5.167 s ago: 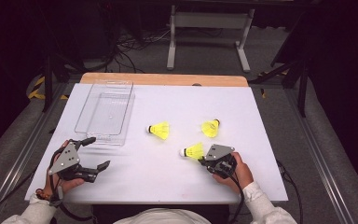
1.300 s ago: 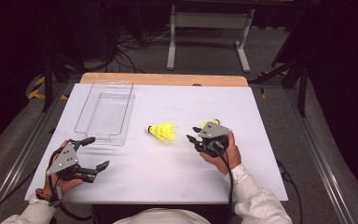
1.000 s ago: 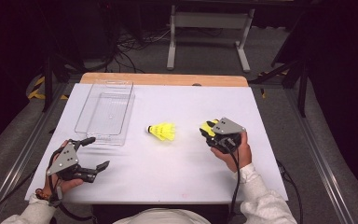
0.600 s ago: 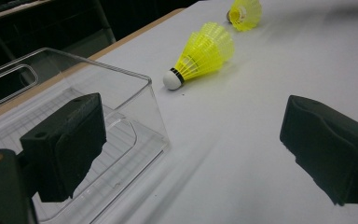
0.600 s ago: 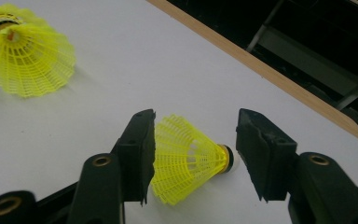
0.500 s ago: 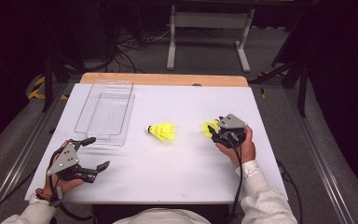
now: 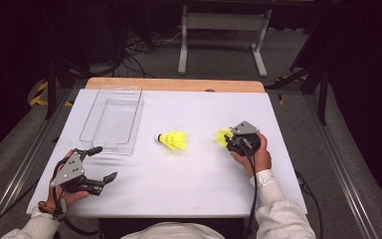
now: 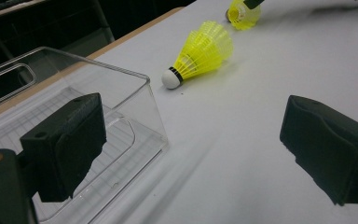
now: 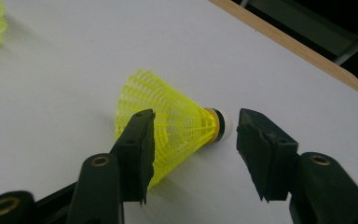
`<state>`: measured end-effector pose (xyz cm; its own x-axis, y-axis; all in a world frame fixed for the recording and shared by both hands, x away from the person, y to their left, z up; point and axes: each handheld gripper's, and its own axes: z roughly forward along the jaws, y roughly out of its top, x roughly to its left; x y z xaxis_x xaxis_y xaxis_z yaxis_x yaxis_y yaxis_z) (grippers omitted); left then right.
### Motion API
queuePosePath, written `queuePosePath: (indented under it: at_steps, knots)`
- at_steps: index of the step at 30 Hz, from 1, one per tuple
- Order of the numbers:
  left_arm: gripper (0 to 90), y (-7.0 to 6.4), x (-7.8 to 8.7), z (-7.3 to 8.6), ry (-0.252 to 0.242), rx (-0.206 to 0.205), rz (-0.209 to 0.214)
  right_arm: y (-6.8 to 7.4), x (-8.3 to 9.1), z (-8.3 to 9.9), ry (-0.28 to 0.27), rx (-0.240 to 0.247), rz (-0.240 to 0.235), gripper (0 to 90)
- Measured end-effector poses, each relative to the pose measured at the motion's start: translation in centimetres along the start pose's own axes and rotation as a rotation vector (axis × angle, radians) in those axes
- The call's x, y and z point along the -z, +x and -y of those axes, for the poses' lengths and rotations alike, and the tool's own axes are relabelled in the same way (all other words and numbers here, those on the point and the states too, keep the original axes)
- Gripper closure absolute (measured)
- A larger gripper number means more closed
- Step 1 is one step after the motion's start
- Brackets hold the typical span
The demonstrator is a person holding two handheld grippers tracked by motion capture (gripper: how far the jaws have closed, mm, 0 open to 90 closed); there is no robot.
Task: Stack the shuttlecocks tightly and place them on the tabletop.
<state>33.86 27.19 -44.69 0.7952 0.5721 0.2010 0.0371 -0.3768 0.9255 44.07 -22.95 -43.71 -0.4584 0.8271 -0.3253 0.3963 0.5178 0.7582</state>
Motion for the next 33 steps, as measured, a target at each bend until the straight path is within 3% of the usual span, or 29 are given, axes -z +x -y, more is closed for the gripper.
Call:
queuePosePath:
  at_steps: [8, 14, 21, 26, 33]
  knots:
    - [7.8, 0.0, -0.1, 0.0, 0.004, -0.006, 0.0, -0.2, -0.4, 0.3, 0.008, -0.017, -0.014, 75.8]
    - [7.9, 0.0, -0.1, 0.0, 0.005, -0.004, 0.0, -0.3, -0.1, 0.2, 0.005, -0.021, 0.034, 88.8]
    - [7.9, 0.1, -0.1, 0.0, 0.005, -0.005, -0.001, -0.8, 0.3, 0.3, -0.021, -0.027, 0.06, 90.0]
    - [7.9, 0.1, 0.0, 0.0, 0.004, -0.005, -0.002, -1.3, 1.4, 0.2, -0.094, -0.049, 0.078, 90.0]
    - [7.9, 0.1, 0.0, 0.0, 0.004, -0.004, -0.001, -1.4, 2.4, -0.1, -0.167, -0.087, 0.027, 90.0]
